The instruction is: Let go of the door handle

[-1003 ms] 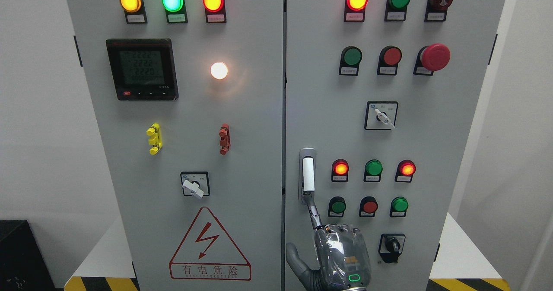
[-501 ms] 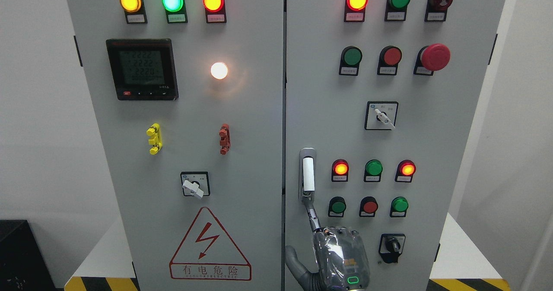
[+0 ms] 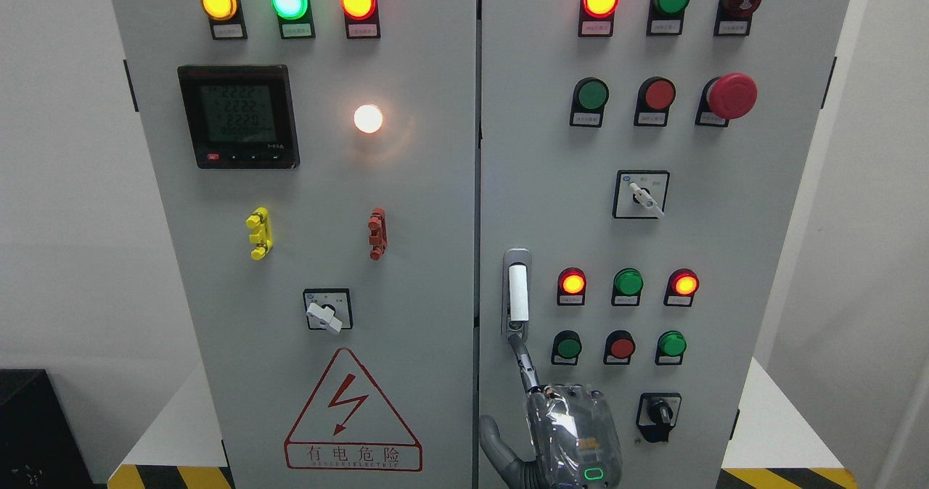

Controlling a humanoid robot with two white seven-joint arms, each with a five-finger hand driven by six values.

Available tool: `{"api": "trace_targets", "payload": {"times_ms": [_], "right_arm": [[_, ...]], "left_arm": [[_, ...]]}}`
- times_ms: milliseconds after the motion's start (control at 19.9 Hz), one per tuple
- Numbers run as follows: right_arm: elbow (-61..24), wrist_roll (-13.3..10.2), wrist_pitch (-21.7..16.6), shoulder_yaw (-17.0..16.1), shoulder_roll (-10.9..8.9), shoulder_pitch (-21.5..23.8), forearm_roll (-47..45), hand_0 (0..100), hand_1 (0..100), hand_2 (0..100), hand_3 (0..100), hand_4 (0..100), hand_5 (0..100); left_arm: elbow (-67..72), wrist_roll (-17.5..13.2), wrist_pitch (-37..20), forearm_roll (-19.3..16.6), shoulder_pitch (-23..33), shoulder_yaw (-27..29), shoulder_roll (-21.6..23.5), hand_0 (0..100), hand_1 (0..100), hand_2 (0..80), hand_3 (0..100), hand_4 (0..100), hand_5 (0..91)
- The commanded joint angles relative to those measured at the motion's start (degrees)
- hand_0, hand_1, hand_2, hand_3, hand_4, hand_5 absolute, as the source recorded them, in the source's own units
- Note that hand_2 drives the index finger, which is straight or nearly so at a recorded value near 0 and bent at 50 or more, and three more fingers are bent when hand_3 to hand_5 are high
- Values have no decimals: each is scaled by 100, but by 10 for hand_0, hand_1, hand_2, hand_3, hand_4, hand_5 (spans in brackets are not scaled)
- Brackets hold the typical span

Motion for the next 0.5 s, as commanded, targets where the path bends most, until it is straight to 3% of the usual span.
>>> {"api": "trace_targets", "payload": {"times_ms": [0,451], "right_arm": [[-175,-36,-2,-68,-5,1,0,414,286,0,1000,984,990],[-334,-28,-11,-41,4,53,0,411,286,0,1000,983,990]], "left_arm": [[-97,-9,-4,0,0,-114,0,0,0,25,85,12,0],[-97,0,-4,0,0,-114,0,0,0,25,83,12,0]]}}
